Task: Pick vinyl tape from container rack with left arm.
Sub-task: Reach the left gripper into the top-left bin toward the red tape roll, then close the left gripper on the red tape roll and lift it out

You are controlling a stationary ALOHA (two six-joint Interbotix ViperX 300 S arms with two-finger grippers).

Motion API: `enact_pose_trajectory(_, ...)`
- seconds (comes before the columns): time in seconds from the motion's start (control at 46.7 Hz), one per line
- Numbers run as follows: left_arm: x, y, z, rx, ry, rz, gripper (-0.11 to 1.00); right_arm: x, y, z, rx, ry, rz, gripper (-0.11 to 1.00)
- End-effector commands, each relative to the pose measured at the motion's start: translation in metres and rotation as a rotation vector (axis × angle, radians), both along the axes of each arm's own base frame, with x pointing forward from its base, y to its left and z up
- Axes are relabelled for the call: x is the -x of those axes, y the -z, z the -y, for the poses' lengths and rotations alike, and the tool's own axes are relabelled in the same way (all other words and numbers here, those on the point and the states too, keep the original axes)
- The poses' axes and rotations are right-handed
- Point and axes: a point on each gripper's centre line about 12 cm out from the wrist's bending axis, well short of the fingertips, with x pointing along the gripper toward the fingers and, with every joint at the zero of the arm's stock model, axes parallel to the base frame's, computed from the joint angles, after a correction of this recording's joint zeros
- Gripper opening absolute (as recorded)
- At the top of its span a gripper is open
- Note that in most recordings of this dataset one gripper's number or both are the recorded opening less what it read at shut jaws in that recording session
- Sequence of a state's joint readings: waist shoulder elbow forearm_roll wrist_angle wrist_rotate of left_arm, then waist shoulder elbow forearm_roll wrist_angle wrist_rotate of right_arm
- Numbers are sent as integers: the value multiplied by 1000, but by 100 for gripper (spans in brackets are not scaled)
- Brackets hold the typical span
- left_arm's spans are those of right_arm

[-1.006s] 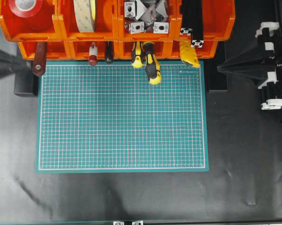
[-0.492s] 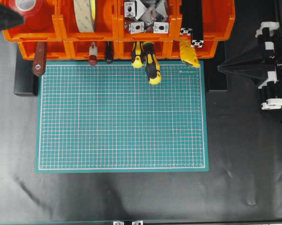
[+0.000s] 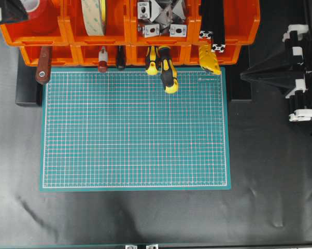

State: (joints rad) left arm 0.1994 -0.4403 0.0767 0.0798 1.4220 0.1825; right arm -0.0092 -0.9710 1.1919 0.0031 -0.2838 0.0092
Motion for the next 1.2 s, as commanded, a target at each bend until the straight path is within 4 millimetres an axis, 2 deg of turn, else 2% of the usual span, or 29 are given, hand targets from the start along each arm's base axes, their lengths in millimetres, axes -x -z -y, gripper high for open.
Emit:
enact_pose_trajectory(0.0,1,-9,-1,-14,7,21,29,-3,-11,0,0,2,26,0)
enact_pose_trajectory(0.064,1,-8,-1,-18,14,16,51,-3,-10,0,0,2,23,0)
enact_pose_trajectory(0.15,0,-6,-4,-17,6,10,74,-3,-10,0,-1,2,23,0)
enact_pose_trajectory(0.235,-4,0,-7,-14,1,-12,88,-3,-10,0,-1,2,25,0)
enact_pose_trajectory(0.364,-8,10,-11,-7,-7,-43,83,-3,-10,0,-1,2,23,0)
enact_pose_trajectory(0.621,-9,33,-20,10,-40,-105,83,-2,-10,0,-1,2,25,0)
enact_pose_trajectory(0.942,-8,38,-23,14,-51,-115,81,-1,-11,0,0,1,31,0)
enact_pose_trajectory(1.027,-8,39,-24,13,-55,-119,76,-1,-10,0,-1,2,28,0)
enact_pose_trajectory(1.134,-7,38,-25,13,-57,-118,62,-1,-10,0,-1,2,28,0)
enact_pose_trajectory(1.177,-7,39,-26,12,-56,-120,53,0,-10,0,-1,2,31,0)
